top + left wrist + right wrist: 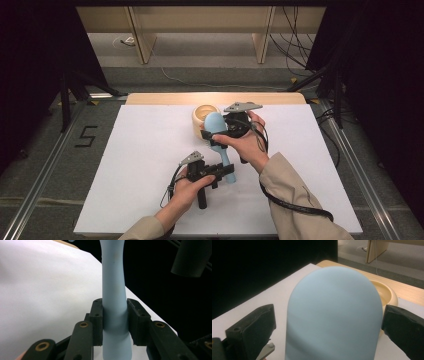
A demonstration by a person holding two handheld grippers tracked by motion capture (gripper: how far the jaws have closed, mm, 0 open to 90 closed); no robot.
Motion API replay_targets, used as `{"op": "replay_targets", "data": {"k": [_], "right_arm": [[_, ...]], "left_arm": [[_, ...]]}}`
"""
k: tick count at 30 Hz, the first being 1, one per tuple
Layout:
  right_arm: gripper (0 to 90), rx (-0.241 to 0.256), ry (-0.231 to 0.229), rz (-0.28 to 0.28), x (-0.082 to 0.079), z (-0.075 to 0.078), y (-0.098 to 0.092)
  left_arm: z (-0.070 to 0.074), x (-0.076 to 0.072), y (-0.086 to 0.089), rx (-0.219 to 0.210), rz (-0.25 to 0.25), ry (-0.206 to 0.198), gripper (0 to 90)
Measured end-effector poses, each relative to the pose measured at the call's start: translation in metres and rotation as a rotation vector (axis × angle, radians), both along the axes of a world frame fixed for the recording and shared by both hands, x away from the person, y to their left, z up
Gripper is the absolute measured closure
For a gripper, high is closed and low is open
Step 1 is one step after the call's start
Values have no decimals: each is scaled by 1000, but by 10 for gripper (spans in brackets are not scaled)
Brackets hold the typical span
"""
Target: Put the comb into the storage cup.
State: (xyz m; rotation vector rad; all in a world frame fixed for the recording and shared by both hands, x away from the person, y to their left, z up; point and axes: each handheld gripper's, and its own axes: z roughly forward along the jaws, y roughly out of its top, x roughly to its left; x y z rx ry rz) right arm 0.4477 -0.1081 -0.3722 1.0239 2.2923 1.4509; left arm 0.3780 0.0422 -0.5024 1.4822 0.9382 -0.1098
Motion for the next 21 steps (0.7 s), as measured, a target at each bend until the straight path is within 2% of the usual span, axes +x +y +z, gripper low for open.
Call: {"op": "replay_targets", "data": {"k": [14, 21], "right_arm": [[33, -4, 24, -4, 2, -4, 3], [92, -8, 40, -7, 1, -5, 3]], "left_arm": [[0, 0, 0, 13, 0, -8, 675], [1, 0, 0, 13, -6, -13, 675]]}}
